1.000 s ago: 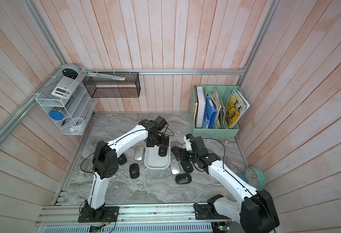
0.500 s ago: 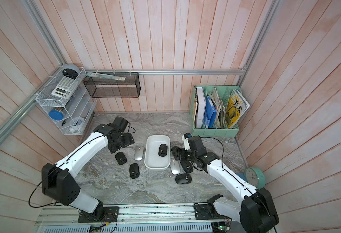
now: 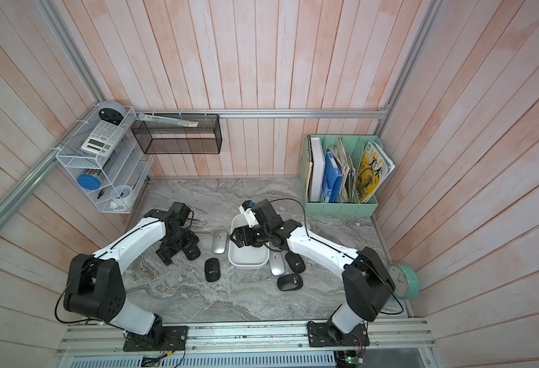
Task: Put the mouse in the storage box
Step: Pick up the mouse from the center of the board.
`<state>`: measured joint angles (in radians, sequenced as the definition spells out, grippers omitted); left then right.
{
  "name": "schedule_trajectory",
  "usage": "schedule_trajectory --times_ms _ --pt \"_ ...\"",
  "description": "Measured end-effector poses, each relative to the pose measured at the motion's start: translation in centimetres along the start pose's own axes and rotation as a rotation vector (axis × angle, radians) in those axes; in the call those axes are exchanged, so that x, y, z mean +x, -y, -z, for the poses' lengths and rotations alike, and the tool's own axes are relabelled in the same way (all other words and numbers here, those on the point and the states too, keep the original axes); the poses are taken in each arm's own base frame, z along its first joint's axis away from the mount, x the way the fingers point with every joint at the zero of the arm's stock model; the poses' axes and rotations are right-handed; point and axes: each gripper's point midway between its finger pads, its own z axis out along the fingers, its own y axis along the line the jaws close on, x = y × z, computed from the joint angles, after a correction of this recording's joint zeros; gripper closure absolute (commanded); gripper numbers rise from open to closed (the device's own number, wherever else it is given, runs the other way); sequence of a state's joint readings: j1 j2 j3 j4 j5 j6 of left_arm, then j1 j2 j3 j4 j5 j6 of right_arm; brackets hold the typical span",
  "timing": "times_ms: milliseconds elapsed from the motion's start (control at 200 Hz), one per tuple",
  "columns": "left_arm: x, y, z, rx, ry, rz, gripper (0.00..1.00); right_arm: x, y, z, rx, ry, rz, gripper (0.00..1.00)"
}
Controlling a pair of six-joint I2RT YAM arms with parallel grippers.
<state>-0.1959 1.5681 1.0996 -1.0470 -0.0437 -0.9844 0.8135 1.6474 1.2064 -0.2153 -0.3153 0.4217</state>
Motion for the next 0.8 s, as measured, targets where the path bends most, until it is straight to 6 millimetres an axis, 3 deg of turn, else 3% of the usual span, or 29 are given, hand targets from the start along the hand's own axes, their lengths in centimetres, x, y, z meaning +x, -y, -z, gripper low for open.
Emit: schedule_trajectory --times_ms 185,390,795 --pt "-0.6 1.2 -0.8 0.062 -0.027 0.004 0.0 1.0 -1.7 -2.6 -0.041 -0.052 0.003 0.16" --pt "-0.5 2.7 -1.6 0.113 -0.052 -0.042 0.0 1.1 -1.6 -2.6 -0.038 -0.055 0.0 0.16" --pt "-0.6 2.8 -4.0 0.095 -0.106 -0.105 0.0 1.4 -1.2 -2.1 -0.013 -0.054 0.002 0.15"
